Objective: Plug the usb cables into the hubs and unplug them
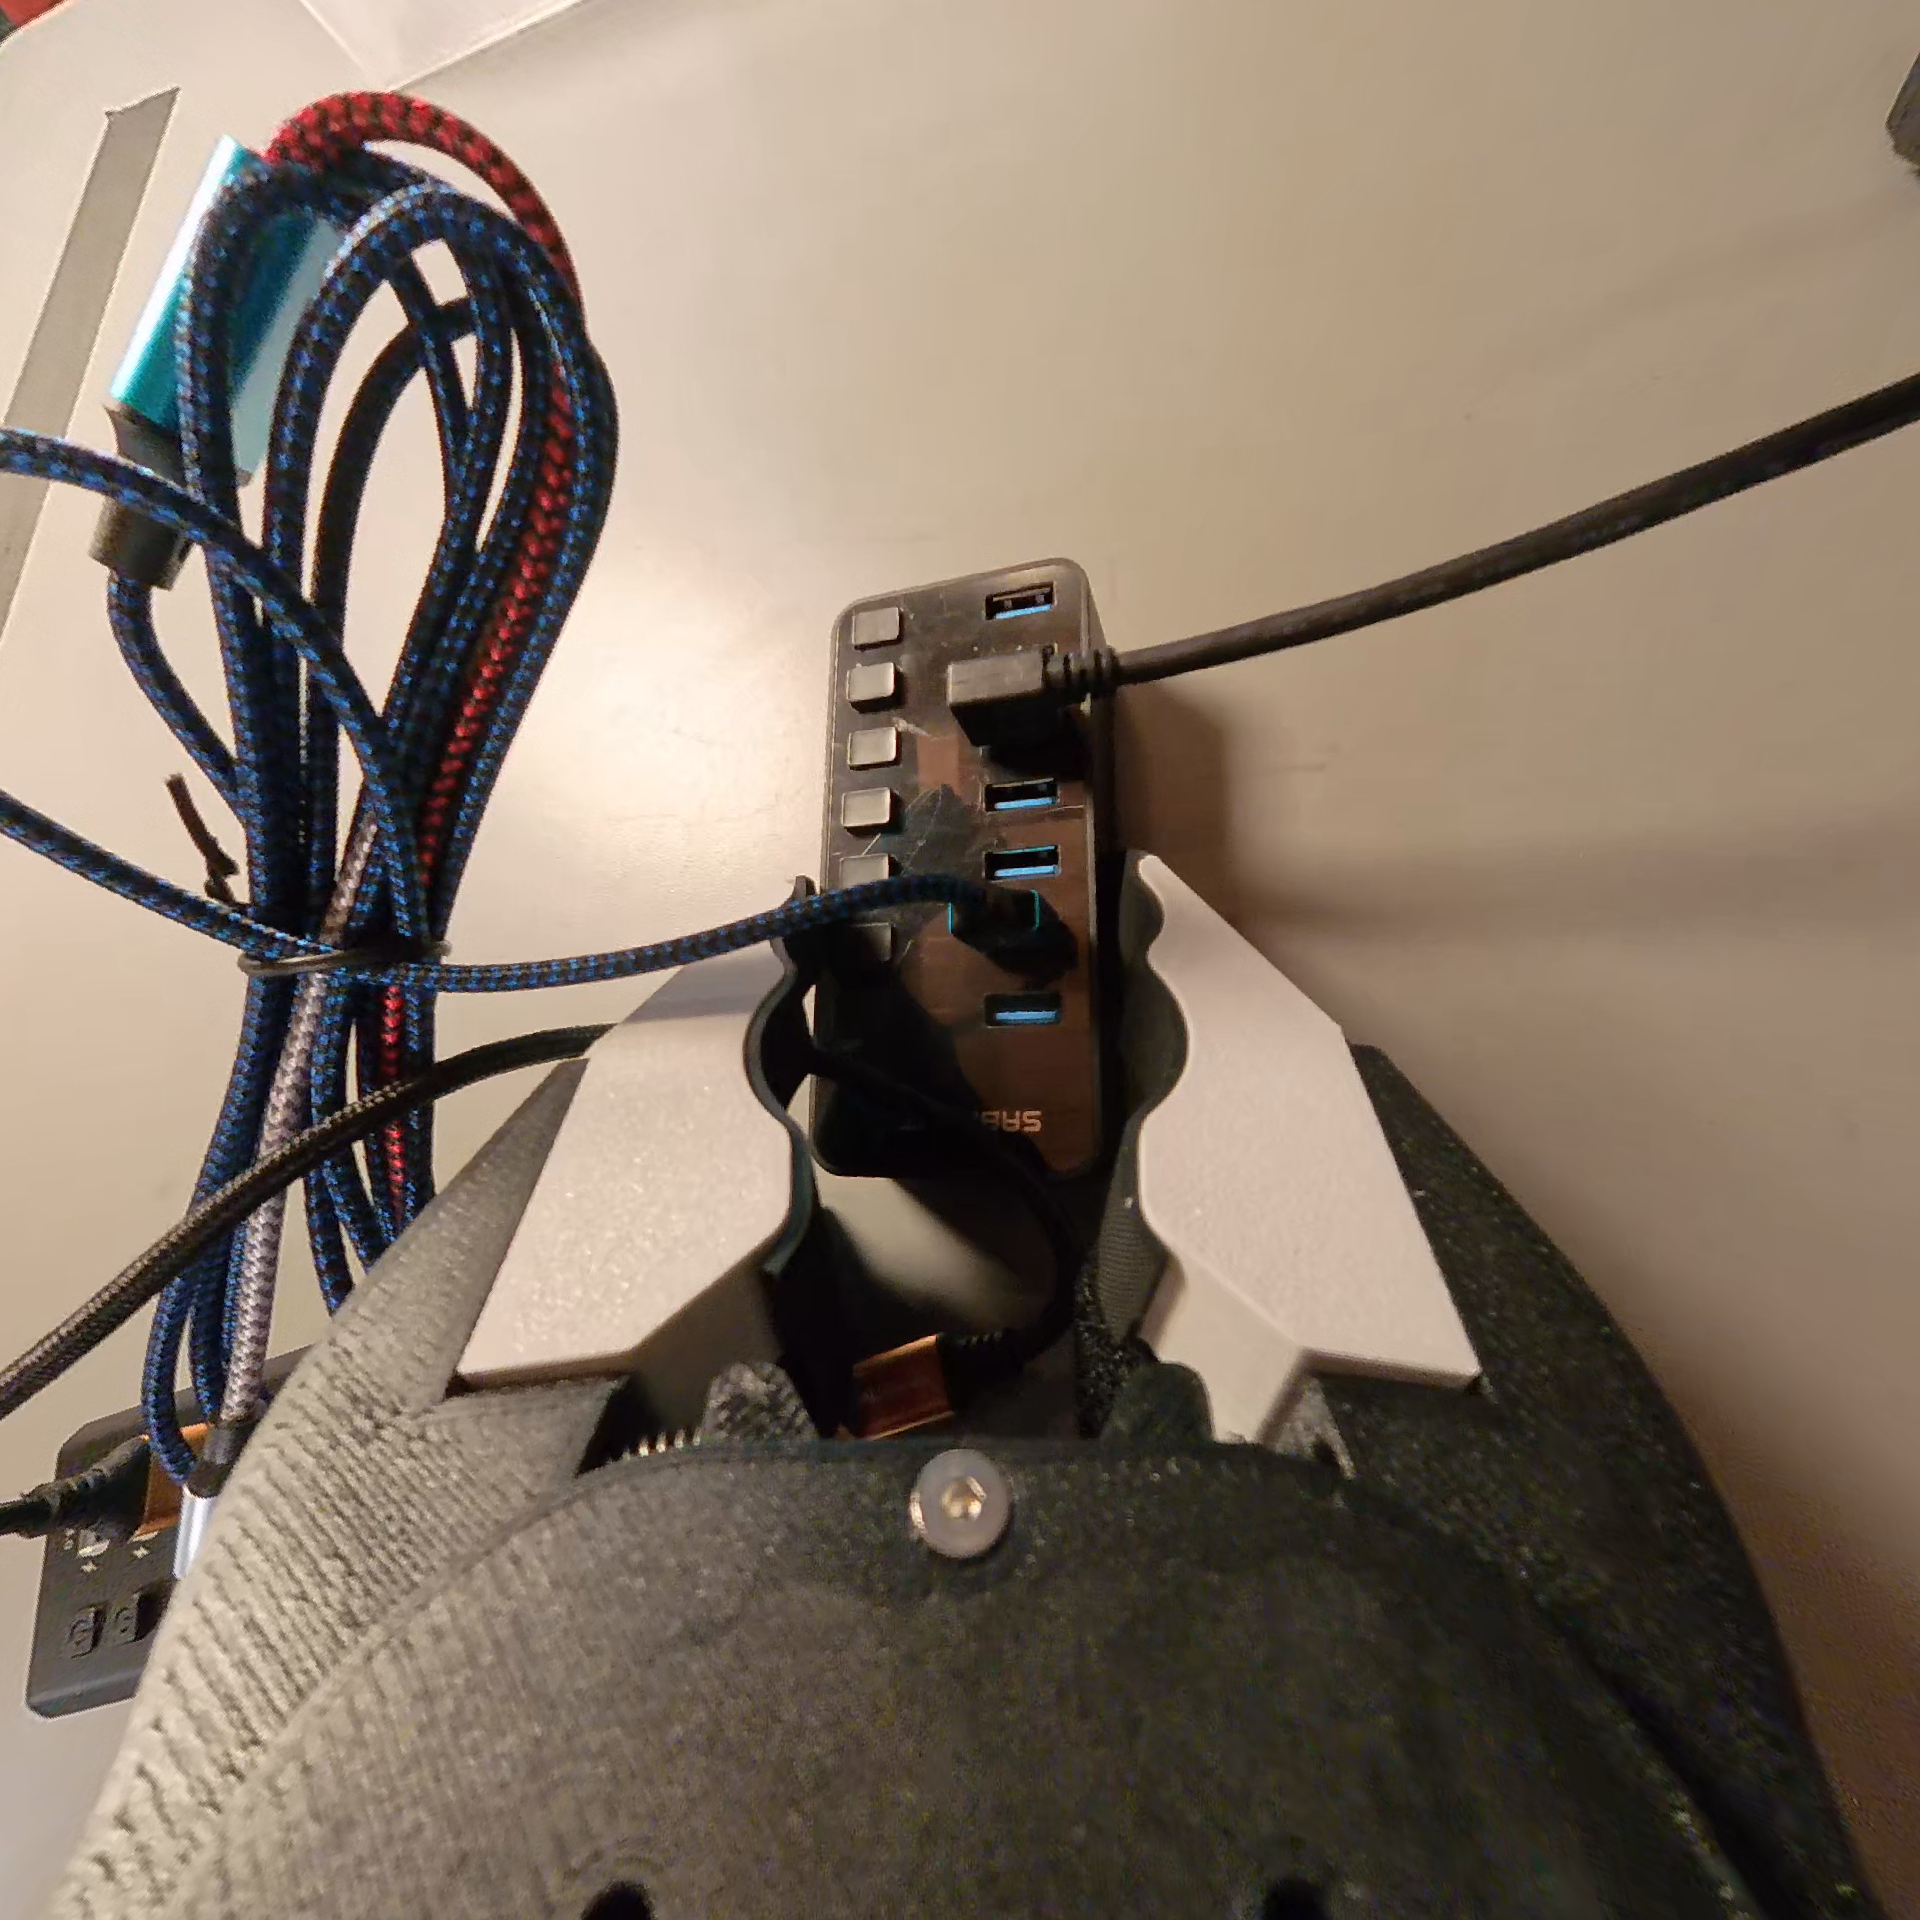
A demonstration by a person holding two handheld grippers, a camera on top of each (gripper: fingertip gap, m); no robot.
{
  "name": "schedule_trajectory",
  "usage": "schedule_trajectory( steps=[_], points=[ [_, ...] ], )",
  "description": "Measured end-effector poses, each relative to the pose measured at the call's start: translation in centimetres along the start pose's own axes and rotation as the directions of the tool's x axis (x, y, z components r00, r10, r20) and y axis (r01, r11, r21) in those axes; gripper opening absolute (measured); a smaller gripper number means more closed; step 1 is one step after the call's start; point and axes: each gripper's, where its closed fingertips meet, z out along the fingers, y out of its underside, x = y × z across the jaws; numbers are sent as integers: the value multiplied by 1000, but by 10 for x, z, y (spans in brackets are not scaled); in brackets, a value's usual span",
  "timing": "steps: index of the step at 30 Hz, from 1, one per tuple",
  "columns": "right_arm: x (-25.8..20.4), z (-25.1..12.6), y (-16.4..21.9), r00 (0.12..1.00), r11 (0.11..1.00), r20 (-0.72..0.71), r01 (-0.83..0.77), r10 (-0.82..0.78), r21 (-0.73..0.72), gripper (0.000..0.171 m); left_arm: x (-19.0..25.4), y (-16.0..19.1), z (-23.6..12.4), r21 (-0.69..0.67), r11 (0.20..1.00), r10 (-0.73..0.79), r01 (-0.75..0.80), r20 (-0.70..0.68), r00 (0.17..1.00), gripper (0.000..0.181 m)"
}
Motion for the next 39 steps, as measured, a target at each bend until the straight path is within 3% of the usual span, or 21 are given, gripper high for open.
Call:
schedule_trajectory(
  steps=[5,12,16,20,23,26,28,34,39],
  points=[
    [-22,-39,-44,994,975,-25,107,-104,197,28,0,0,0,2,1000,1,-1,-1,1000,61],
    [-124,-68,-81,924,882,60,340,-379,327,21,0,-1,-1,16,1000,-6,7,-6,1000,62],
    [-203,-47,-81,821,832,258,395,-510,388,22,0,-4,-3,32,999,-10,10,-9,1000,61],
    [-277,-8,-66,651,799,465,449,-600,401,29,1,-7,-4,50,999,-16,16,-15,1000,61],
    [-319,16,-55,528,781,580,486,-620,392,51,1,-10,-6,68,997,-25,27,-23,999,61],
    [-345,33,-53,442,722,592,563,-674,402,76,1,-12,-8,81,996,-27,29,-30,999,61],
    [-359,41,-51,386,671,584,616,-713,412,84,2,-12,-8,87,996,-26,29,-35,999,61],
    [-384,64,-45,307,584,577,714,-757,386,72,4,-12,-10,96,995,-20,25,-60,998,61],
    [-388,60,-53,313,652,633,635,-708,414,68,2,-13,-11,111,990,-79,87,-77,994,62]
  ],
)
